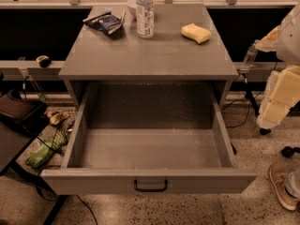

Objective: Close top drawer

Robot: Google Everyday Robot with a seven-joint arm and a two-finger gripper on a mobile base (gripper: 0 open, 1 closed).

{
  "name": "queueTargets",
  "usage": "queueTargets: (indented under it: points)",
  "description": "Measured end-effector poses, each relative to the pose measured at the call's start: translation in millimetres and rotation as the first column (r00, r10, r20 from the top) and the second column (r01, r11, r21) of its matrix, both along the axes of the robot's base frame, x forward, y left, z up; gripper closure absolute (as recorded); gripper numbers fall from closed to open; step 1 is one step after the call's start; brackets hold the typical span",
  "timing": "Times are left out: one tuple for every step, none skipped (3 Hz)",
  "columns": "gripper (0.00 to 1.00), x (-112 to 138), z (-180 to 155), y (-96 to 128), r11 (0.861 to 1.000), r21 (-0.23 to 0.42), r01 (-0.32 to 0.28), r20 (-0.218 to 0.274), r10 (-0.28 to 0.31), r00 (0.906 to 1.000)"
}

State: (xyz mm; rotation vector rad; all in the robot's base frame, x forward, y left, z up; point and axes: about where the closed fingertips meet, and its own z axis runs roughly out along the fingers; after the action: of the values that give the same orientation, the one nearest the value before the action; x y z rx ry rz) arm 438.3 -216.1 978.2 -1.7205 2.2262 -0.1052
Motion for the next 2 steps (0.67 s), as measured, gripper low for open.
queueTargets:
  points:
    - [0.0, -0.8, -1.1, 1.4, 1.0, 0.006, 0.001, 0.013, -0.001, 0.9999]
    - [0.0, -11.5, -31.0, 9.3, 1.0, 0.02, 0.005, 0.039, -0.006, 0.9992]
